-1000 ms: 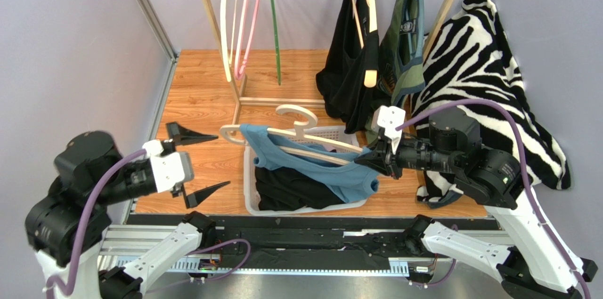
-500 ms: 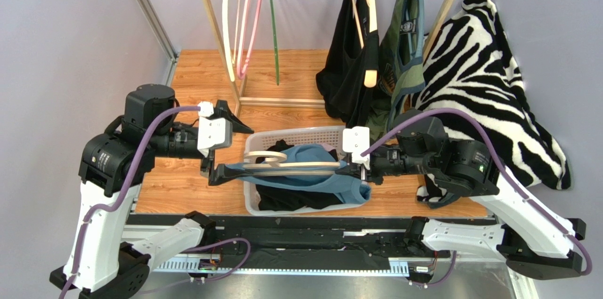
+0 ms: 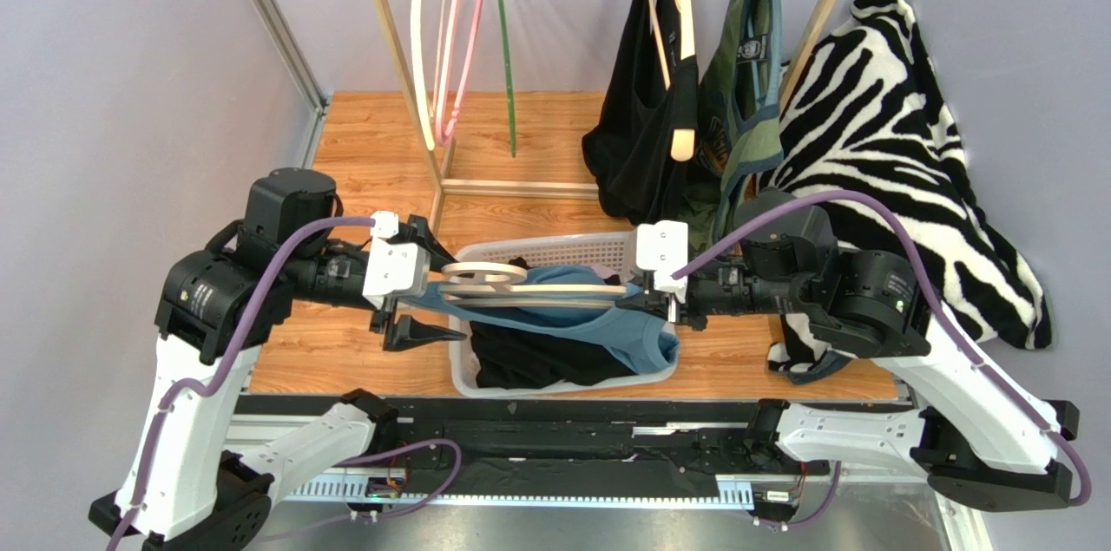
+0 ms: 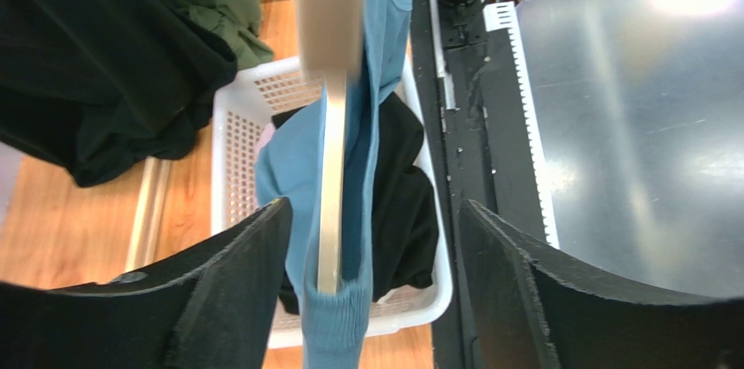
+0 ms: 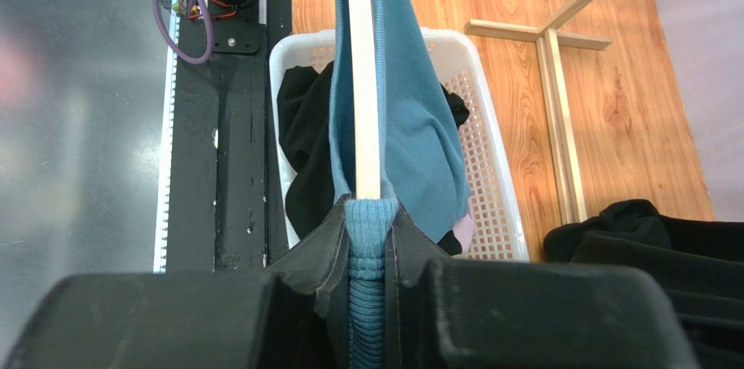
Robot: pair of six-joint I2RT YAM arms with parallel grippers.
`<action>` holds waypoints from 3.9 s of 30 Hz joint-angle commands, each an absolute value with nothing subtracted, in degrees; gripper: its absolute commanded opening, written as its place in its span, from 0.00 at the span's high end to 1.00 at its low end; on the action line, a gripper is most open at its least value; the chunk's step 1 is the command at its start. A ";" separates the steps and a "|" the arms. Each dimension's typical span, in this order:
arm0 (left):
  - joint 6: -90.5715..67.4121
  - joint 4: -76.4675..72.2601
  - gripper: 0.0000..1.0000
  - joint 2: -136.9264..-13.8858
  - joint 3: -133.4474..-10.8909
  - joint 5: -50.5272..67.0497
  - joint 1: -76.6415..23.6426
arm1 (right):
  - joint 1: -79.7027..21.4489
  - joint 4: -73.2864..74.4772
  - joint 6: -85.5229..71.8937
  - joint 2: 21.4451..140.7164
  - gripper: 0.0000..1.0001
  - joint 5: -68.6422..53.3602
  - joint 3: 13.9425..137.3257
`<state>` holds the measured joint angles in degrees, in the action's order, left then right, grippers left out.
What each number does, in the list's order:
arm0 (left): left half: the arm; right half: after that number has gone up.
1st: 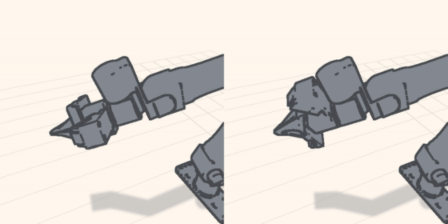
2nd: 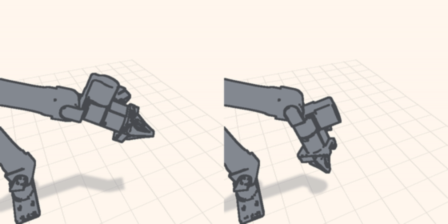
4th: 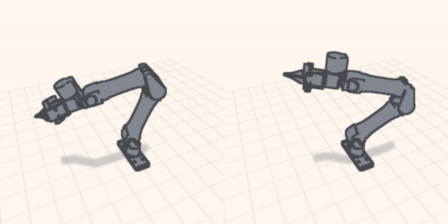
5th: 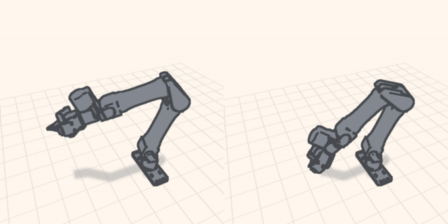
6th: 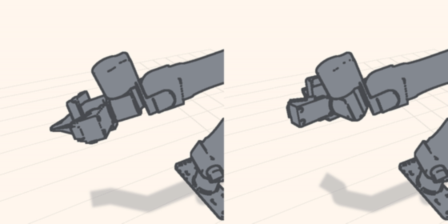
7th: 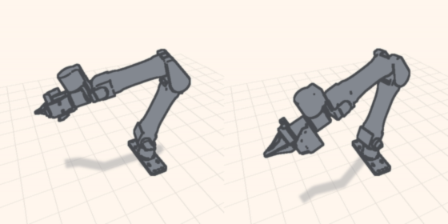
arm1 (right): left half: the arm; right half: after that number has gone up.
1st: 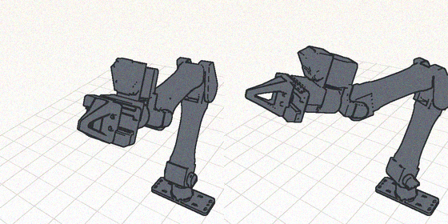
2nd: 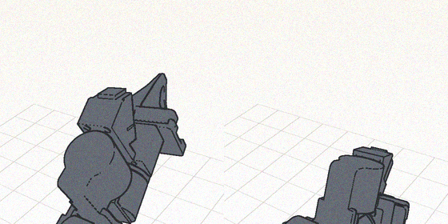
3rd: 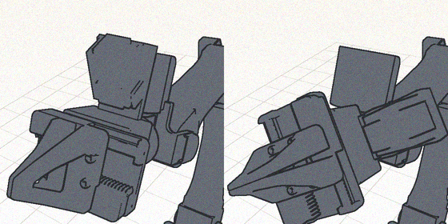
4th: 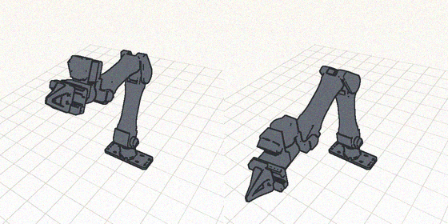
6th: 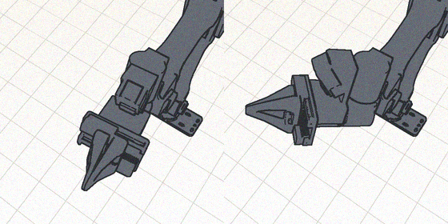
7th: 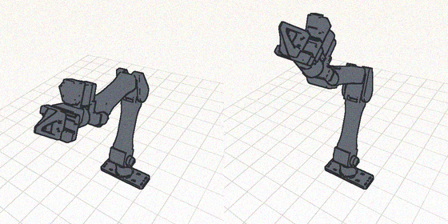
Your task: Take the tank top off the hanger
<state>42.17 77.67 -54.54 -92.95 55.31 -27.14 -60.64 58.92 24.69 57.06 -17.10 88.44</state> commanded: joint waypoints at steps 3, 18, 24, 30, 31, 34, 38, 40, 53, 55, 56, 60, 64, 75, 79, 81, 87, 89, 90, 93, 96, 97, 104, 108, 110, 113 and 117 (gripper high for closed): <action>39.29 75.68 0.29 -57.13 -93.52 58.80 -28.47 | -61.08 52.12 23.47 58.09 1.00 -19.77 90.79; 32.44 68.83 0.95 -55.64 -92.99 53.28 -29.09 | -61.26 47.39 20.40 59.33 0.88 -17.33 88.26; 25.59 63.46 1.00 -53.62 -91.85 44.50 -28.83 | -61.17 40.53 17.85 55.64 0.44 -6.36 84.55; 23.91 62.32 1.00 -51.59 -90.70 42.63 -27.78 | -61.26 34.81 15.83 49.94 0.21 4.03 82.97; 23.73 62.31 1.00 -51.33 -90.62 42.89 -27.60 | -61.26 33.93 14.34 48.96 0.21 4.91 81.40; 23.73 62.49 1.00 -50.98 -90.35 43.59 -27.07 | -61.17 30.25 11.35 44.05 0.23 7.47 77.62; 23.64 62.93 1.00 -50.54 -90.44 45.08 -26.46 | -61.17 25.85 6.79 39.12 0.28 8.53 68.76; 23.47 63.02 1.00 -50.62 -90.79 45.53 -26.19 | -61.17 24.79 4.76 37.89 0.28 8.00 66.19; 23.29 63.37 1.00 -50.63 -90.88 47.20 -25.66 | -61.17 15.12 -1.23 41.83 0.34 4.40 61.34; 23.38 63.37 1.00 -50.45 -90.53 47.28 -25.66 | -61.17 14.68 -1.49 43.41 0.37 3.96 62.05; 23.47 63.37 1.00 -50.36 -90.53 47.20 -25.66 | -61.17 14.76 -1.84 43.85 0.38 3.61 62.22; 23.64 63.46 1.00 -50.01 -90.00 47.37 -25.66 | -61.17 14.33 -2.99 45.79 0.41 2.82 62.58; 23.64 63.46 1.00 -49.75 -89.83 47.20 -25.58 | -61.17 14.41 -4.04 46.75 0.42 2.02 62.67; 24.08 63.81 1.00 -48.95 -89.21 46.76 -25.49 | -61.17 22.32 -4.48 36.31 0.25 5.19 60.91; 23.91 63.81 1.00 -49.31 -89.56 46.93 -25.49 | -61.17 23.46 -4.92 33.32 0.25 2.38 59.42; 23.82 63.72 1.00 -49.22 -89.74 46.93 -25.40 | -61.17 23.90 -5.27 32.09 0.26 1.84 59.06; 23.64 63.72 1.00 -49.31 -90.09 47.37 -25.05 | -61.17 23.20 -7.20 29.80 0.27 -5.79 56.95; 23.55 63.72 1.00 -49.48 -90.35 47.64 -24.87 | -61.17 22.94 -7.64 30.58 0.27 -8.25 57.04; 23.47 63.72 1.00 -49.48 -90.44 47.72 -24.87 | -61.17 22.85 -7.56 30.85 0.26 -8.96 57.04; 23.20 63.72 1.00 -49.48 -90.70 48.08 -24.70 | -61.26 21.71 -6.95 31.99 0.26 -8.70 56.87; 23.03 63.72 1.00 -49.31 -90.70 48.69 -24.44 | -61.17 19.26 -5.98 32.69 0.27 -7.82 56.52; 22.94 63.81 1.00 -49.13 -90.70 48.78 -24.43 | -61.17 18.20 -5.80 33.13 0.27 -7.65 56.60; 22.94 63.98 1.00 -48.96 -90.61 49.39 -24.34 | -61.17 15.91 -3.61 37.26 0.29 -6.50 57.83; 22.94 63.98 0.99 -48.87 -90.62 49.57 -24.26 | -61.17 13.81 -3.34 38.93 0.32 -6.85 57.92; 22.94 63.98 0.99 -48.96 -90.53 49.83 -24.26 | -61.17 12.75 -3.95 39.81 0.35 -7.91 58.09; 22.94 64.07 0.99 -48.96 -90.53 49.92 -24.17 | -61.17 11.43 -4.83 42.00 0.43 -9.58 59.32; 22.94 63.98 0.99 -48.96 -90.53 49.92 -24.08 | -61.17 9.50 -6.15 44.03 0.53 -11.69 60.38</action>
